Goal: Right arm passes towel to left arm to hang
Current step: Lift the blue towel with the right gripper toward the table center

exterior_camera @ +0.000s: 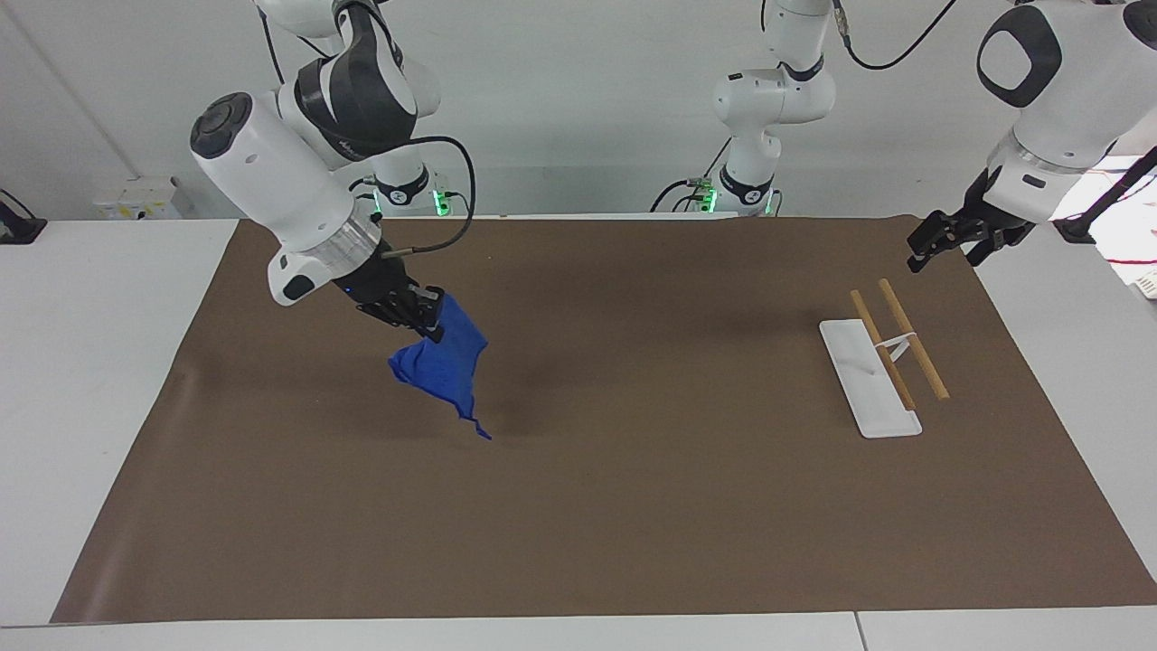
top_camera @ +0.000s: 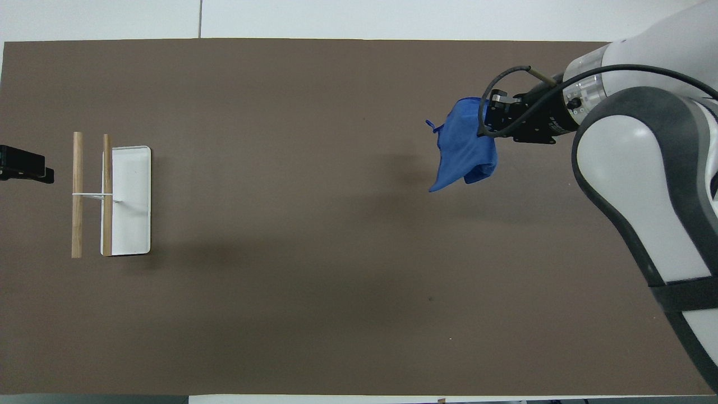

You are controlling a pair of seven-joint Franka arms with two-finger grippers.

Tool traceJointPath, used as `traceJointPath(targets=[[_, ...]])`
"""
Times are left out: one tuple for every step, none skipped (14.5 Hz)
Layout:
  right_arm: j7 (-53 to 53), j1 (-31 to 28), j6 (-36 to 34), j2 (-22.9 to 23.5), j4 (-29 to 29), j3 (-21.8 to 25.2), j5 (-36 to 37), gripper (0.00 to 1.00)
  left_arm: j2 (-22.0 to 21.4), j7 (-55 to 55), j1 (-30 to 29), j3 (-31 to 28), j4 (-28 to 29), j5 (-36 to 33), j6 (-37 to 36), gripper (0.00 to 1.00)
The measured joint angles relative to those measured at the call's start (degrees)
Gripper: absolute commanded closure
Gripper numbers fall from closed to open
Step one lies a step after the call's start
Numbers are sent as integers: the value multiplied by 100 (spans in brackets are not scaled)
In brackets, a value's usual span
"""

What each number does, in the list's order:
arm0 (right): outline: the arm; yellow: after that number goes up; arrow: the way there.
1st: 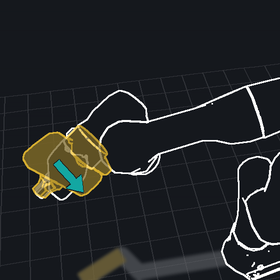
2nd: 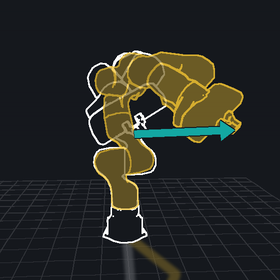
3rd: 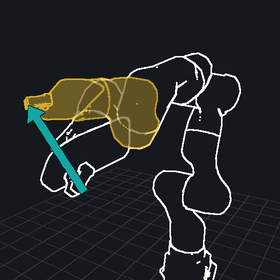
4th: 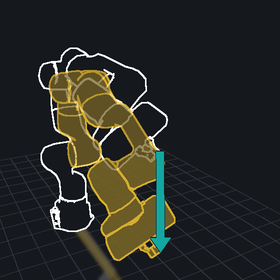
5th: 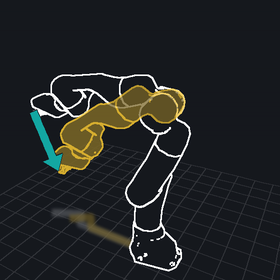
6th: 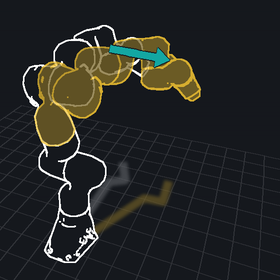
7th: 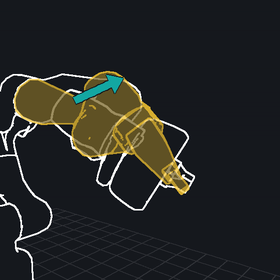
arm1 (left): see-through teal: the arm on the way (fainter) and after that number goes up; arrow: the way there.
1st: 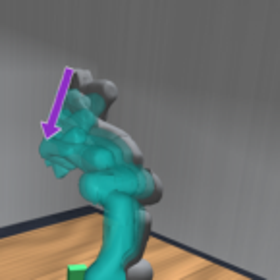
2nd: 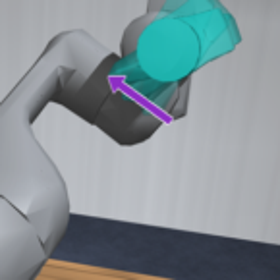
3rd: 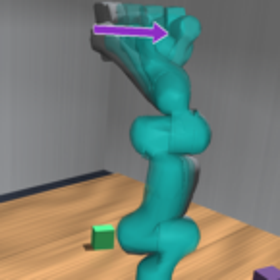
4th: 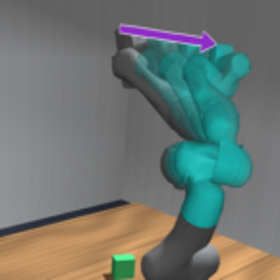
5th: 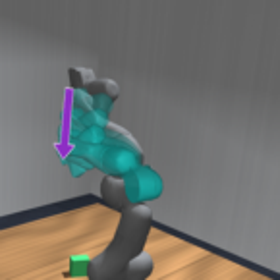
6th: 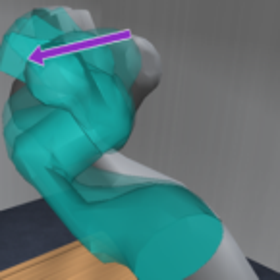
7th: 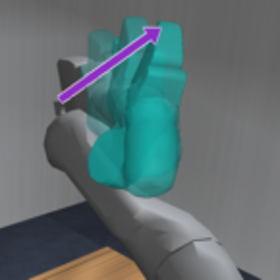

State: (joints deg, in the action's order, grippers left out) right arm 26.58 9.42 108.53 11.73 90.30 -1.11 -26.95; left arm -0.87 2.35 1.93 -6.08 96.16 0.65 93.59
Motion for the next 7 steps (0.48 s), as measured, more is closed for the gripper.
traceJointPath(targets=[[283, 115, 211, 79, -47, -2, -244, 100, 0, 0, 0, 0, 0, 0, 0, 0], [578, 280, 479, 145, -55, -5, -430, 100, 0, 0, 0, 0, 0, 0, 0, 0], [948, 487, 798, 205, -52, -8, -594, 100, 0, 0, 0, 0, 0, 0, 0, 0], [1336, 696, 1125, 266, -50, -10, -802, 100, 0, 0, 0, 0, 0, 0, 0, 0], [1660, 887, 1439, 315, -51, -12, -1075, 100, 0, 0, 0, 0, 0, 0, 0, 0], [1899, 1037, 1736, 348, -49, -13, -1390, 100, 0, 0, 0, 0, 0, 0, 0, 0], [2048, 1137, 1992, 366, -49, -12, -1705, 100, 0, 0, 0, 0, 0, 0, 0, 0]])
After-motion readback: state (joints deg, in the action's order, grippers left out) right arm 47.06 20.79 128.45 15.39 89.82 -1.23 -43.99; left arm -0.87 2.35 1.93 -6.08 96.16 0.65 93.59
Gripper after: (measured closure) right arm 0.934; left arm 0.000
